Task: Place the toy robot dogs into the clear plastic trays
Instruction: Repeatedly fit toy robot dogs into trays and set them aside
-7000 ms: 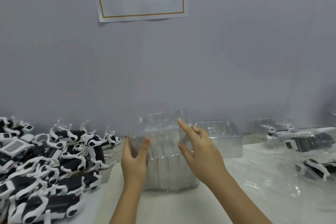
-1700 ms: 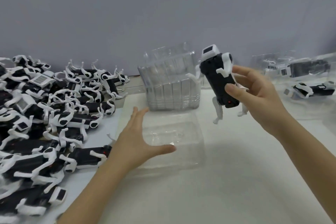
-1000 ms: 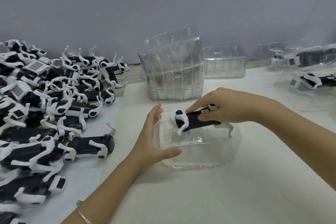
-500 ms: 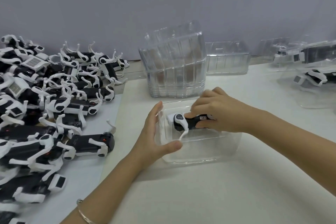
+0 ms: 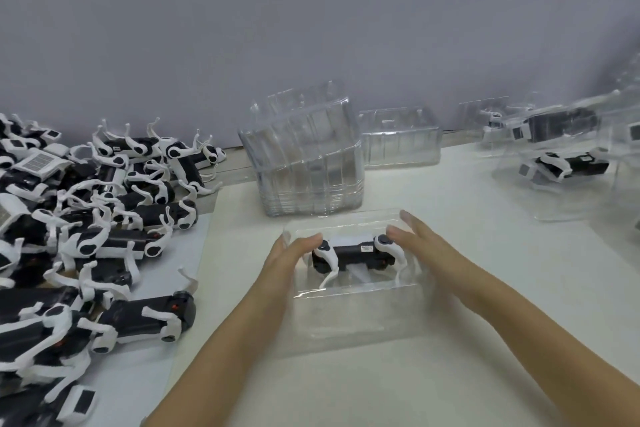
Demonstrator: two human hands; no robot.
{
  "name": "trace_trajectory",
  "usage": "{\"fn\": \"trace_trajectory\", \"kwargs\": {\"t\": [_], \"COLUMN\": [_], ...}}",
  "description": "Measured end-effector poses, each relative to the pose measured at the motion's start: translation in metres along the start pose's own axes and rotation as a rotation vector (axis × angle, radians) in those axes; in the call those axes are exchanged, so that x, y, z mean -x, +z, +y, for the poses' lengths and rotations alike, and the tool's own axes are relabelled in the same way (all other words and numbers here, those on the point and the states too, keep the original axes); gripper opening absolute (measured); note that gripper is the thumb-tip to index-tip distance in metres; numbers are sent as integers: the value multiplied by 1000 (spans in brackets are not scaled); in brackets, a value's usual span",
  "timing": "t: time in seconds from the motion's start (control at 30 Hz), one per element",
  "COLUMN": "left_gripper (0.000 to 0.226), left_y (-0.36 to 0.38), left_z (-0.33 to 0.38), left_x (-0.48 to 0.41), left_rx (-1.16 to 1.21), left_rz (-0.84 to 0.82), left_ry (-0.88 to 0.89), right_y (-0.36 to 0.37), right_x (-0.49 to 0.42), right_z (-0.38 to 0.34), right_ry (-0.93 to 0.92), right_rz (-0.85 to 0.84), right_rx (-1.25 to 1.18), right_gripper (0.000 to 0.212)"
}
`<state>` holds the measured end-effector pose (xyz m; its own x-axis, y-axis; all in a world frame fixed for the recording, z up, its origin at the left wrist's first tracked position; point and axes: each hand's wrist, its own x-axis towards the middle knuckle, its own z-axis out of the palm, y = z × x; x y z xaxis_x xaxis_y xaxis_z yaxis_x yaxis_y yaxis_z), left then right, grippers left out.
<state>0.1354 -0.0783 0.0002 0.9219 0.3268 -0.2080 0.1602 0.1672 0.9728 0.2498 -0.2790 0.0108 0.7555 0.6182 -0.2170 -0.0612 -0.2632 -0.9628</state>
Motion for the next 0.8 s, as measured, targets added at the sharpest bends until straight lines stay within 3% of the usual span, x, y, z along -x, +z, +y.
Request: {"fn": "trace_trajectory", "kwargs": {"t": [0.03,0.07,0.13,0.2,0.47,0.63,0.73,0.8], "left_gripper": [49,52,74,82,80,79,77,63], "left_y": [6,10,17,22,24,33,40,40], "left_z": [5,8,9,11,2,10,40,70], "left_x": [-1,-4,-8,-9,-4,7,21,24], "left_rx": [6,-1,-67,-114,-202,-233,-338,-302], "left_rz": [12,34,122,165,192,175,107,-4], "left_ry": [72,164,341,431,492,499,533,538], "right_y": [3,4,4,4,3,1,-3,-3], "right_x": [2,3,3,3,2,1,0,1], "right_z": [-1,-2,-3,-1,12,14,13,13], "right_ry": [-52,-114,-216,-296,-482,-470,-339,-219], "right_rz": [7,28,73,110,169,173,55,-46], "right_rx": [-73,-130,-201,-229,-205,-242,-560,-822], "right_gripper": [97,90,81,78,72,73,66,43]}}
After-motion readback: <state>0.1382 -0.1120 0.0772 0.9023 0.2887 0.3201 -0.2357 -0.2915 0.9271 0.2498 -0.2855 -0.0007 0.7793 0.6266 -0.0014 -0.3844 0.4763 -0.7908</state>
